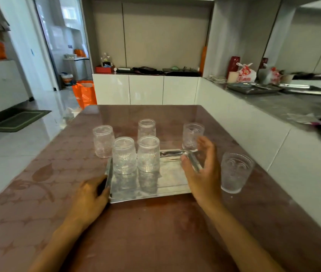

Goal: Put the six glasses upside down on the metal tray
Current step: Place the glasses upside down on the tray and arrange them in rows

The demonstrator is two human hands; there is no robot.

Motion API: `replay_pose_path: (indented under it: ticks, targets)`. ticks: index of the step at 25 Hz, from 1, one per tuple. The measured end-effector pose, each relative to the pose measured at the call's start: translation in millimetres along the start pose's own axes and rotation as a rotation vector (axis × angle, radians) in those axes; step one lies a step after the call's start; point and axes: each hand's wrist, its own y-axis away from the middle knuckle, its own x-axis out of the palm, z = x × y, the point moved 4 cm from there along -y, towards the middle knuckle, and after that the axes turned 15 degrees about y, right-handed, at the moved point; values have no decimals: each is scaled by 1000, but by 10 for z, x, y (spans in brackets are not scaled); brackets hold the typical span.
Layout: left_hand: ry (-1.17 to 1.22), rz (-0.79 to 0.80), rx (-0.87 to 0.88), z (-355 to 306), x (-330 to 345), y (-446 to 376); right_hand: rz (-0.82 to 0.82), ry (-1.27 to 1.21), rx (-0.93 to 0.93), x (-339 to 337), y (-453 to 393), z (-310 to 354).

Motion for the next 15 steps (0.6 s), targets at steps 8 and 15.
replay_pose_path:
  ticks: [8,15]
  targets:
    - [-5,-11,-1,-19,10,-12,254,57,437,-828,36,-853]
    - [-46,-1,6,-28,-8,4,408,309,342,-832,-206,-902]
